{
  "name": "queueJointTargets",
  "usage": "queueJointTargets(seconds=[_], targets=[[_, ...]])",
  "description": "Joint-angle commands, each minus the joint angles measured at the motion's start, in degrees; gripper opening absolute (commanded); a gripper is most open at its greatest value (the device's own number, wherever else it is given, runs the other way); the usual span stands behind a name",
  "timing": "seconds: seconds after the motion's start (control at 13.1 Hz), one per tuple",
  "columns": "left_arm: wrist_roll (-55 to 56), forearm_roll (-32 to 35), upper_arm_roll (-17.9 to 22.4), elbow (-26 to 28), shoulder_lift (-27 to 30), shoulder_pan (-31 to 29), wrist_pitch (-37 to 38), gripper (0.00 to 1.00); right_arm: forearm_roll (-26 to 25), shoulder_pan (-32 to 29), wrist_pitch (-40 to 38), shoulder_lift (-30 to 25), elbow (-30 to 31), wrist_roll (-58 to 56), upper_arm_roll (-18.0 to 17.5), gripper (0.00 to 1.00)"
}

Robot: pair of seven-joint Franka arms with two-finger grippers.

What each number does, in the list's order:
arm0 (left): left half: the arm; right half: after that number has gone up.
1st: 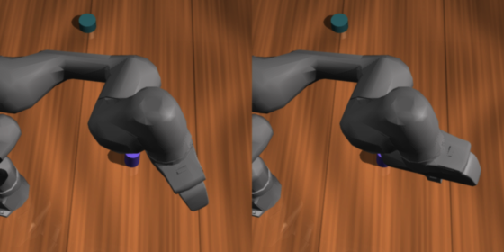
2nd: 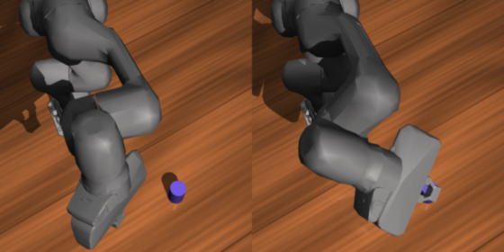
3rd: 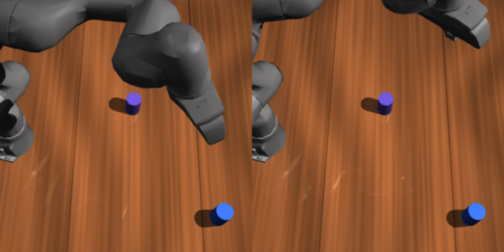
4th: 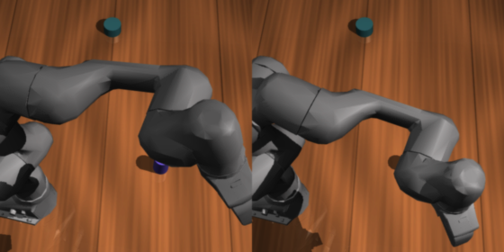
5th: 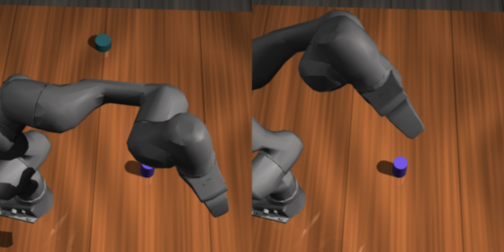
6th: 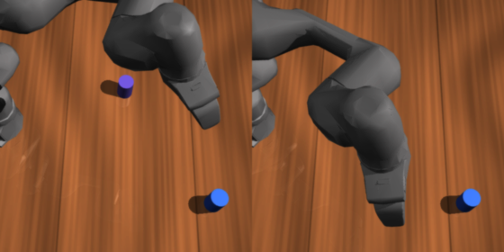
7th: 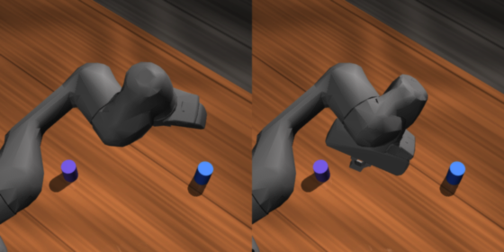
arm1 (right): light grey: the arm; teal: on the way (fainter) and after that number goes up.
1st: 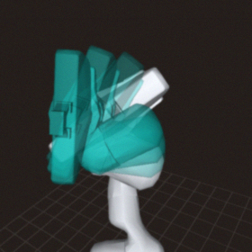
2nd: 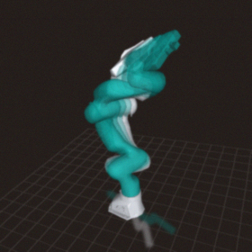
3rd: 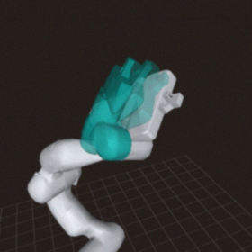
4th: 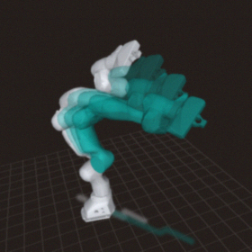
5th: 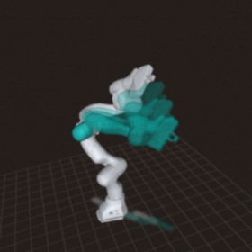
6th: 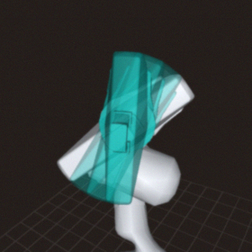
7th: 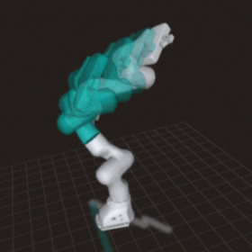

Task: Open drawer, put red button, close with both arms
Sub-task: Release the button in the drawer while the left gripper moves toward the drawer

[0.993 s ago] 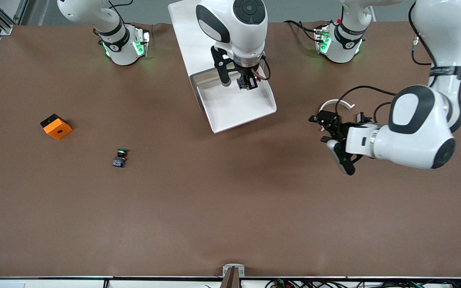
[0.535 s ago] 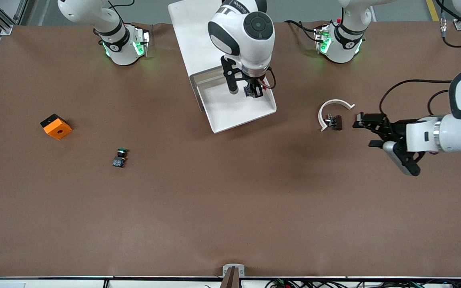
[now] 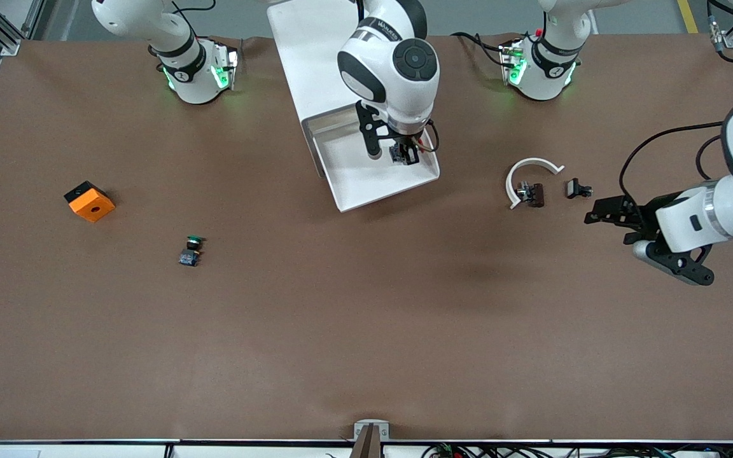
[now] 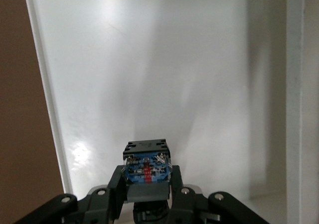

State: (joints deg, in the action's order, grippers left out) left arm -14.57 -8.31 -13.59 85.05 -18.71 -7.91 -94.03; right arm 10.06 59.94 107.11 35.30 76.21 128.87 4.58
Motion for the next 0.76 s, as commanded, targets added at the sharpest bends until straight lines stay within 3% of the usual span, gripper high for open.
queueJointTargets(seconds=[0.0, 0.53, 0.61, 0.69], targets=[[10.06, 4.53, -0.29, -0.41, -2.38, 4.47, -2.38, 1.00, -0.04, 0.88, 0.20, 0.03, 0.86, 1.21, 0.78, 0.00], [22.37, 4.62, -0.21, -0.50, -7.65, 7.82, -7.48, 1.00, -0.92, 0.61, 1.34, 1.61, 1.31, 1.30, 0.86, 0.00], [24.66, 5.93, -0.12, -0.50, -7.92, 8.96, -7.58, 1.00, -0.92, 0.61, 1.43, 1.61, 1.31, 1.21, 0.86, 0.17], [26.33, 8.55, -0.21, -0.50, -8.10, 10.45, -7.75, 1.00, -1.00, 0.61, 1.44, 1.61, 1.22, 1.13, 0.86, 0.76]])
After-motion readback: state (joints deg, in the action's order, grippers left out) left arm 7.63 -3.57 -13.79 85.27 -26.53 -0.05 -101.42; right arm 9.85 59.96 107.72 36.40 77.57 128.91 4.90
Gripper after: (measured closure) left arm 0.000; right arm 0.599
